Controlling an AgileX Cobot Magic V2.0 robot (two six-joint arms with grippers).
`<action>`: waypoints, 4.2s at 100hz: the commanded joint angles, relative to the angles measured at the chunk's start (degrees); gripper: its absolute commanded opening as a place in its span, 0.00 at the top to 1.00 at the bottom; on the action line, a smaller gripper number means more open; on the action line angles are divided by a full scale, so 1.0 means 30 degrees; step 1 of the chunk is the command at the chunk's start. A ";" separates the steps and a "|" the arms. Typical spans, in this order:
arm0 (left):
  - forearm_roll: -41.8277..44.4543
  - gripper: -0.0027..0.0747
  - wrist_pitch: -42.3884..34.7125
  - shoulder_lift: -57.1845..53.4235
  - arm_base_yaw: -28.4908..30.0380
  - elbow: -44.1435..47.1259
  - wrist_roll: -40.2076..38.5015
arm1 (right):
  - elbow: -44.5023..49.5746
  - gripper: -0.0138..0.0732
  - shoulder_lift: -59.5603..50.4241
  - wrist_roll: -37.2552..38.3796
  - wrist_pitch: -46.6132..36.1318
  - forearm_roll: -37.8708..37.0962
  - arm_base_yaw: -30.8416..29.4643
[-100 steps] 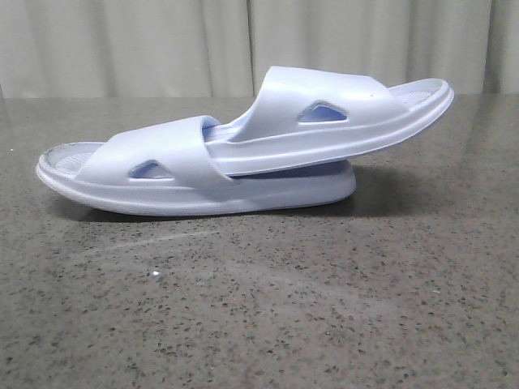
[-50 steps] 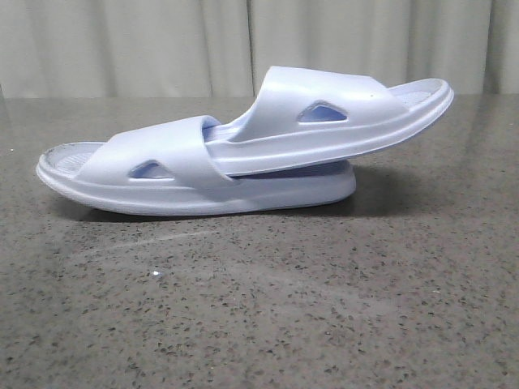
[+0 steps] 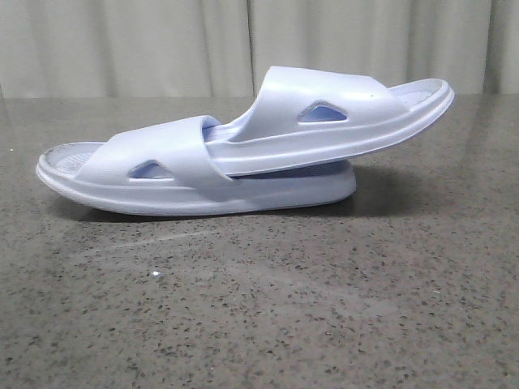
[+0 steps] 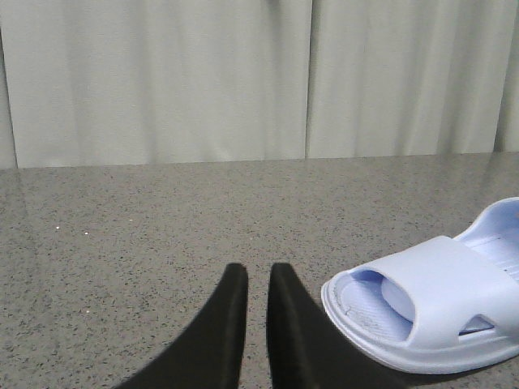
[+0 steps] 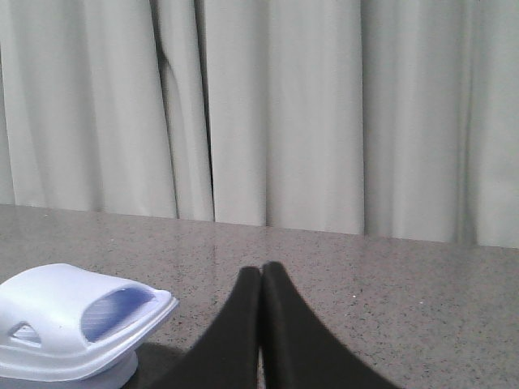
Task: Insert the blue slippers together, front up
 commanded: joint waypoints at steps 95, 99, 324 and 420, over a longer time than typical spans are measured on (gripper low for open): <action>1.9646 0.94 -0.0991 -0.1586 -0.1505 -0.0341 -1.9352 | -0.0472 0.96 0.0225 -0.0283 -0.0573 0.0358 0.0014; 2.0641 0.94 -0.1042 -0.1780 -0.1505 -0.0291 -2.0163 | -0.0472 0.96 0.0225 -0.0283 -0.0573 0.0358 0.0014; 3.2497 0.94 -0.7116 -0.3327 -0.1505 0.3181 -3.1340 | -0.0456 0.96 0.0182 0.1172 -0.0036 -0.1367 0.0014; 3.2497 0.94 -0.7116 -0.3327 -0.1505 0.3181 -3.1340 | 0.3861 0.96 -0.1343 2.4015 -0.4262 -2.2874 0.0246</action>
